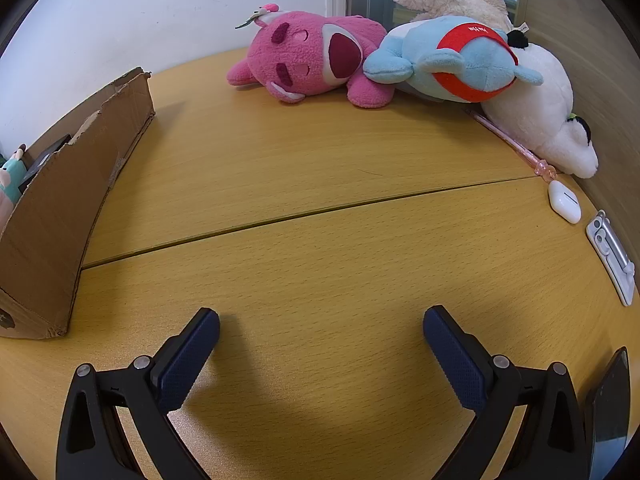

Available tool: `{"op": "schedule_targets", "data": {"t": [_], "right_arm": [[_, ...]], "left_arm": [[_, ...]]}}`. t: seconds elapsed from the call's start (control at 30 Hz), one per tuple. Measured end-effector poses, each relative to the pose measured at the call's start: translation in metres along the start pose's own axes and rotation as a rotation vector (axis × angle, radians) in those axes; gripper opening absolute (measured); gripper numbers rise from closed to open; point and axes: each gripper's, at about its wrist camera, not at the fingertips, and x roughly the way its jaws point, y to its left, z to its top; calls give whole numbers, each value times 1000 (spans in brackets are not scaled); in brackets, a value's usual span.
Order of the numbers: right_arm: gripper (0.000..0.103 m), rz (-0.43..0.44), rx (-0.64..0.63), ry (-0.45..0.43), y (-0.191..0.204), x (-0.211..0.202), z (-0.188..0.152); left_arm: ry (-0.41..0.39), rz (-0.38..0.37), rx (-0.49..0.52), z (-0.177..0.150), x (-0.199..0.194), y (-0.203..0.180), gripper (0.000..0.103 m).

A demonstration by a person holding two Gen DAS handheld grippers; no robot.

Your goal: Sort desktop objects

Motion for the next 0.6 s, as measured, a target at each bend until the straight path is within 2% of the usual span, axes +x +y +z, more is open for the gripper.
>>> {"op": "schedule_targets", "data": {"t": [0.6], "right_arm": [[103, 0, -1, -1, 0, 0, 0]], "left_arm": [[-1, 2, -2, 0, 0, -1, 103]]}}
